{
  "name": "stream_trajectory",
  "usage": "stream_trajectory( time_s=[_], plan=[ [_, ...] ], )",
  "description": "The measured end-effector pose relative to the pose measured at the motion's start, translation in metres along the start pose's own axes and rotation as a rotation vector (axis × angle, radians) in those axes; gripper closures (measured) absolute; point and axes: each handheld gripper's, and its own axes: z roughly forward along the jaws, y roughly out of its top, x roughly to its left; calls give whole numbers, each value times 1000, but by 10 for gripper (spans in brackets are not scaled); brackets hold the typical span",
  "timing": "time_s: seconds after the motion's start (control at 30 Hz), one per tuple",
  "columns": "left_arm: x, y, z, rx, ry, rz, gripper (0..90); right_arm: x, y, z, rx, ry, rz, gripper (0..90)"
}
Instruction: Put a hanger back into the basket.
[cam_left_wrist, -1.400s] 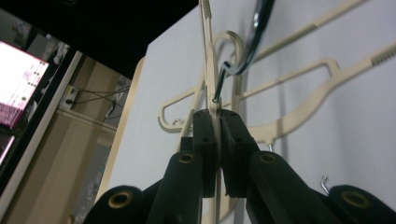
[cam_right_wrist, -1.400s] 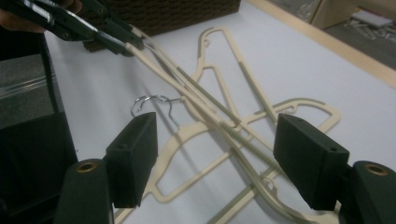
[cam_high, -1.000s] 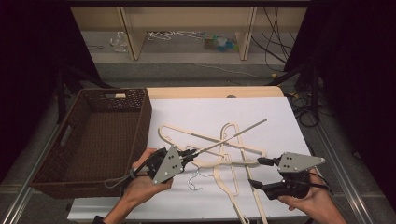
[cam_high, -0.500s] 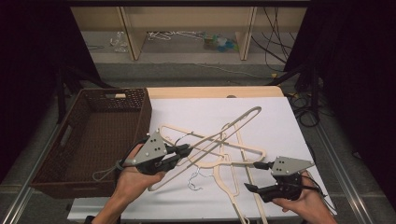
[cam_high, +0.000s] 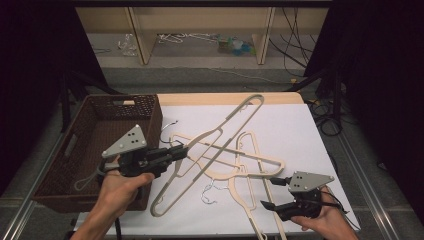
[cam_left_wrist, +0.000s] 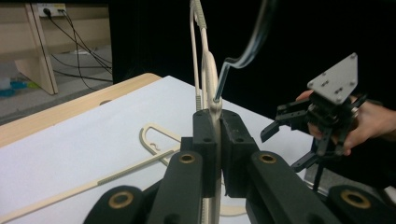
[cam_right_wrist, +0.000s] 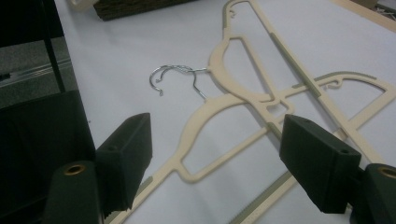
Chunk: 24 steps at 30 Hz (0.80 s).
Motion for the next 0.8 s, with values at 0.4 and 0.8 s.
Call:
stream_trajectory(
  time_s=[0.4, 0.8],
  plan=[
    [8, 35, -56, -61, 4, -94, 856, 1, -2, 2, 15, -1, -2, 253],
    [32, 68, -113, -87, 165, -26, 856, 1, -4, 4, 4, -19, 7, 197]
  ],
)
